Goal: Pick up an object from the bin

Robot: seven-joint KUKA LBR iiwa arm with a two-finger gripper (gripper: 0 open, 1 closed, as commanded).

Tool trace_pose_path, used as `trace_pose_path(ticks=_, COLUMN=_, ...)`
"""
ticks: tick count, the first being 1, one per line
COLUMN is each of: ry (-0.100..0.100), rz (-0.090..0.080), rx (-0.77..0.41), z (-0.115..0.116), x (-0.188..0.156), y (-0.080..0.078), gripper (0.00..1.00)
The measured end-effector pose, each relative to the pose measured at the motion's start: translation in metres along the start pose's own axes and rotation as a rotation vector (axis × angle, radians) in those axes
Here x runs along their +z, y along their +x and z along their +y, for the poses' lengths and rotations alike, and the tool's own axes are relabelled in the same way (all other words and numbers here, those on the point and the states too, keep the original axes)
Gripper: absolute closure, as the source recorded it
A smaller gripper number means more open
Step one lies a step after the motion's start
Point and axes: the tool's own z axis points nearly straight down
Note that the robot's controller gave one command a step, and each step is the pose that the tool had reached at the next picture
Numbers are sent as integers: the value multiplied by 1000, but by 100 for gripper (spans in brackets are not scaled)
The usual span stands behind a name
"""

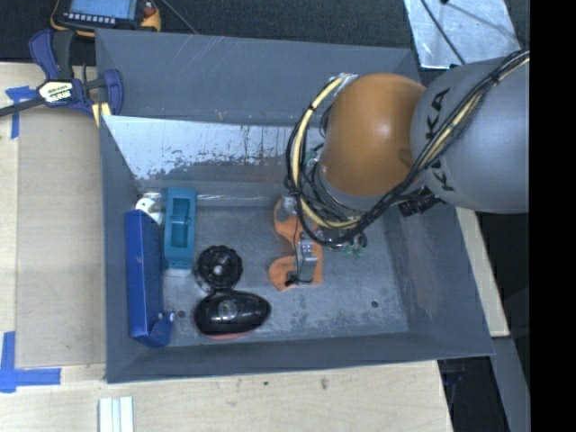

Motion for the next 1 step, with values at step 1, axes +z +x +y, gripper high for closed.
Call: trace_pose_path(ticks=1, ry=-1, rz=-8, rx=2, z=0, x=-5, y=-2, gripper=0)
